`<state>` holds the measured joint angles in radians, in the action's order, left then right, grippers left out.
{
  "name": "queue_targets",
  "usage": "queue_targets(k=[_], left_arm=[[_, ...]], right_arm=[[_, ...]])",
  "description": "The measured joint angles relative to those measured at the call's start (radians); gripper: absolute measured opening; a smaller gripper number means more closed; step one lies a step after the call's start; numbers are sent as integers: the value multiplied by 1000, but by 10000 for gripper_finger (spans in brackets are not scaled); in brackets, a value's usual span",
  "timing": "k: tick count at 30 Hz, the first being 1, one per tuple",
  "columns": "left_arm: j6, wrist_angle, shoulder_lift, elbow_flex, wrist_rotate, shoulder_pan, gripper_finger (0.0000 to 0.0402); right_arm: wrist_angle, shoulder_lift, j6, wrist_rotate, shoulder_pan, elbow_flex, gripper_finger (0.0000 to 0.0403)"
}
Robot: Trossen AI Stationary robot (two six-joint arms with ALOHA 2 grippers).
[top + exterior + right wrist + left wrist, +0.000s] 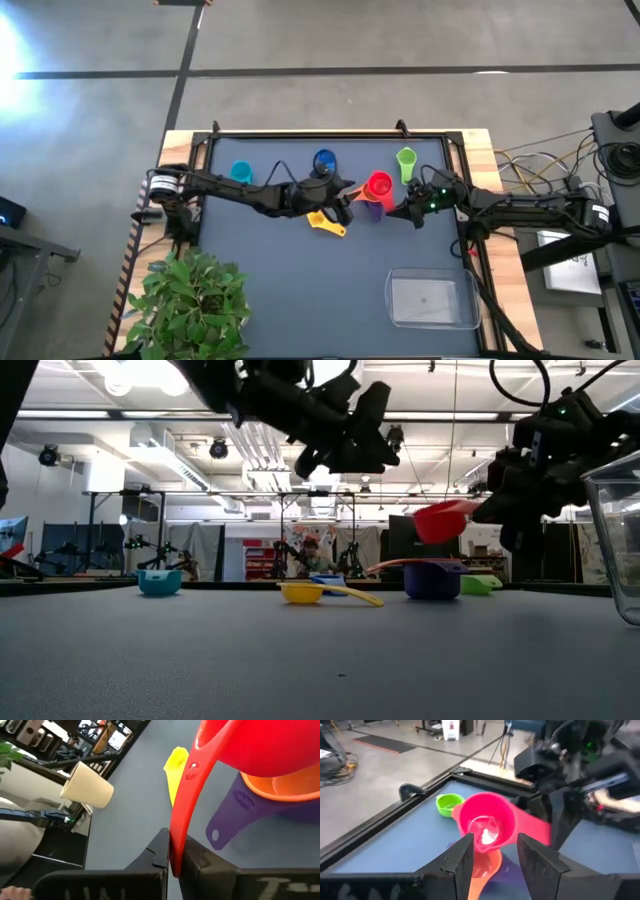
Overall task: Nest measuring cups in basket
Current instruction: Stack the red measuring cup on top of the orange measuring cup
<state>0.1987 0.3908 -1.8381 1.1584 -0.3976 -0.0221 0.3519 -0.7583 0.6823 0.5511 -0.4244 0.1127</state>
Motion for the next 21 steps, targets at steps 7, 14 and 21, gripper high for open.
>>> queue_targets(k=[7, 14, 21], left_arm=[[29, 30, -25, -33, 1, -7, 132], [28, 33, -29, -23, 24, -6, 132], [28, 11, -29, -23, 43, -6, 132]], right_arm=[[2, -73, 12, 0, 0, 17, 8], [41, -167, 16, -1, -5, 50, 9], [50, -215, 9, -37, -6, 62, 34]])
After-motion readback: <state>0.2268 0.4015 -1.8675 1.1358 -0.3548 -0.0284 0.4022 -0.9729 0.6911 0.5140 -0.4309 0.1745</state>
